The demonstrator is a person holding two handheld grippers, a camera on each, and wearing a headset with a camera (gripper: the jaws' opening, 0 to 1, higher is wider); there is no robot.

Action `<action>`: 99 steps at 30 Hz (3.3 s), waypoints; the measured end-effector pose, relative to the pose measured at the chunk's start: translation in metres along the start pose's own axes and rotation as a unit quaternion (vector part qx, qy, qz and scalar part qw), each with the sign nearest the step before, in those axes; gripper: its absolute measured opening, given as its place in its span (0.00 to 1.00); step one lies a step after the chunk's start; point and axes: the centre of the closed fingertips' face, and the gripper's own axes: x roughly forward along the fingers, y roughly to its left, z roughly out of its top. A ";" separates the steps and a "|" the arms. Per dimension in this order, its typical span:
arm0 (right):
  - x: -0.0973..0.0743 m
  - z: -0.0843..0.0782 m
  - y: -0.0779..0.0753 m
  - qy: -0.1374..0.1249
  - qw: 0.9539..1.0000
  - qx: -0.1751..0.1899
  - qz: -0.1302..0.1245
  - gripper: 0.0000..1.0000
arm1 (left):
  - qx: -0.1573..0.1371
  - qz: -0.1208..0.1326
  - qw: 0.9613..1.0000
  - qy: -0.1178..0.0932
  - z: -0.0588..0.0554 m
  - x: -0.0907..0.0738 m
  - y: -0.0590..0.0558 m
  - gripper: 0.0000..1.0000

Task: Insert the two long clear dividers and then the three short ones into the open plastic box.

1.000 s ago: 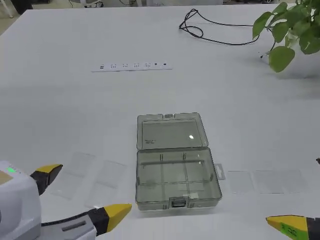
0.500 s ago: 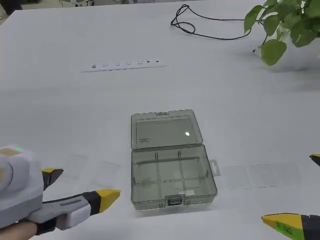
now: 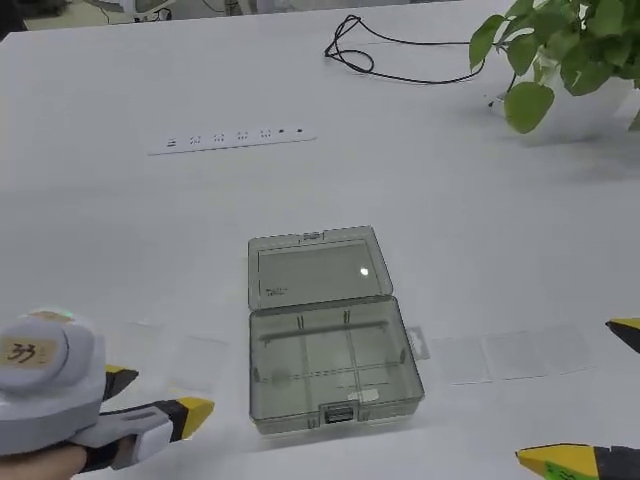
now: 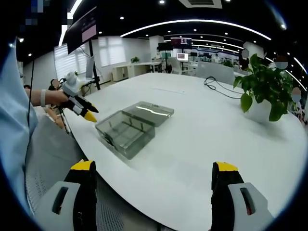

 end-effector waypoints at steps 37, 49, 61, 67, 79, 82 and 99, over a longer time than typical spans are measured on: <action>0.000 -0.002 0.009 -0.008 1.000 0.005 -0.001 1.00 | 0.032 0.038 0.995 0.081 -0.015 0.018 0.010 0.33; 0.000 -0.001 0.009 -0.008 1.000 0.005 -0.001 1.00 | 0.013 0.034 0.996 0.082 -0.014 0.015 0.012 0.31; 0.001 0.000 0.008 -0.005 1.000 0.004 0.000 1.00 | -0.001 0.028 0.997 0.070 -0.011 0.011 0.007 0.30; 0.003 0.000 0.009 -0.002 1.000 0.003 0.001 1.00 | -0.009 0.031 0.998 0.050 -0.008 0.005 0.011 0.30; 0.012 0.014 0.012 -0.007 1.000 0.003 0.005 0.98 | -0.085 0.004 0.996 -0.018 0.010 -0.014 0.009 0.30; 0.014 0.019 0.014 -0.007 1.000 0.013 0.006 0.96 | -0.097 -0.006 0.995 -0.033 0.016 -0.022 0.005 0.30; 0.035 0.045 0.042 0.000 0.997 0.068 0.025 0.84 | -0.118 -0.064 0.988 -0.073 0.044 -0.037 -0.037 0.30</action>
